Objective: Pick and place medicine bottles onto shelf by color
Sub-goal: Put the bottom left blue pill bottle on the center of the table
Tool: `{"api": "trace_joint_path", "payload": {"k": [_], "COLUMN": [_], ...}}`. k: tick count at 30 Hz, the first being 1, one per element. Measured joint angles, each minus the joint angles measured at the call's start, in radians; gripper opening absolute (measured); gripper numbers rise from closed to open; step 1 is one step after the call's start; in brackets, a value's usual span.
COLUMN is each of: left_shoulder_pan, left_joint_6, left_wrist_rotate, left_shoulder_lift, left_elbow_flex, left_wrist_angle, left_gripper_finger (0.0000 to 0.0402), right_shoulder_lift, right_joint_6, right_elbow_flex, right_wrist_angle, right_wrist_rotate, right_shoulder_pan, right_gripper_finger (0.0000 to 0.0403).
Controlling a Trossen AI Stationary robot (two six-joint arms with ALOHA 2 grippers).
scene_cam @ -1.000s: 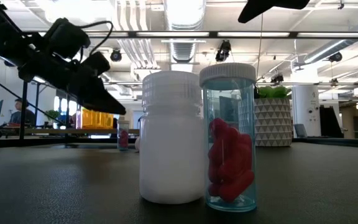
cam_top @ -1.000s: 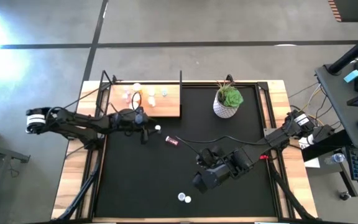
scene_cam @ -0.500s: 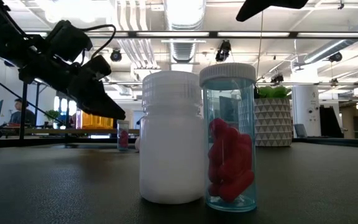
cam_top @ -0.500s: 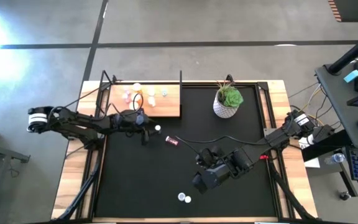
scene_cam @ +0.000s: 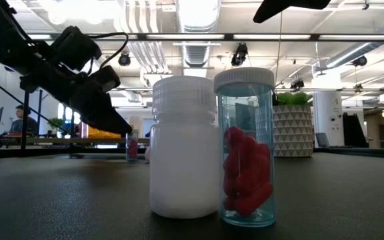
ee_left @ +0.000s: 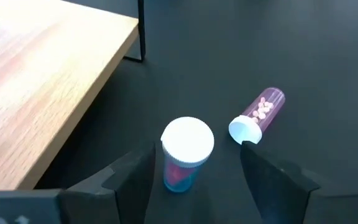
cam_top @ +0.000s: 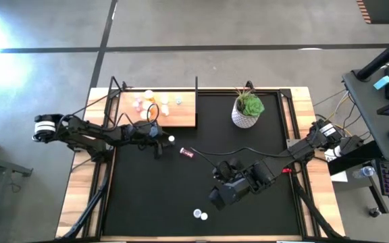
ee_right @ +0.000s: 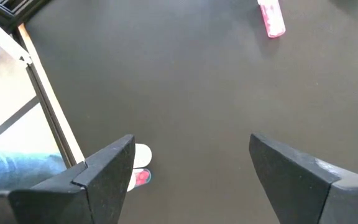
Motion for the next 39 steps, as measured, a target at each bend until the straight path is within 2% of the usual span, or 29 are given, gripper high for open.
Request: {"api": "trace_joint_path", "payload": {"k": [10, 14, 39], "left_shoulder_pan": [0.000, -0.001, -0.033], "left_joint_6": [0.000, 0.000, -0.003], "left_wrist_rotate": [0.000, 0.000, -0.022], "left_shoulder_lift": [0.027, 0.036, 0.067], "left_elbow_flex": [0.006, 0.017, 0.034], "left_wrist_angle": [0.000, 0.000, 0.001], "left_gripper_finger": [0.0149, 0.0133, 0.0130], "right_shoulder_lift": [0.000, 0.000, 0.000], "right_joint_6": [0.001, 0.000, 0.000], "right_elbow_flex": [0.000, 0.000, 0.000], "right_wrist_angle": [0.000, 0.001, 0.004], "right_wrist_rotate": [0.000, 0.000, 0.000], "right_shoulder_pan": [0.000, 0.000, 0.000], "right_gripper_finger": [0.0306, 0.0306, 0.0306]}}
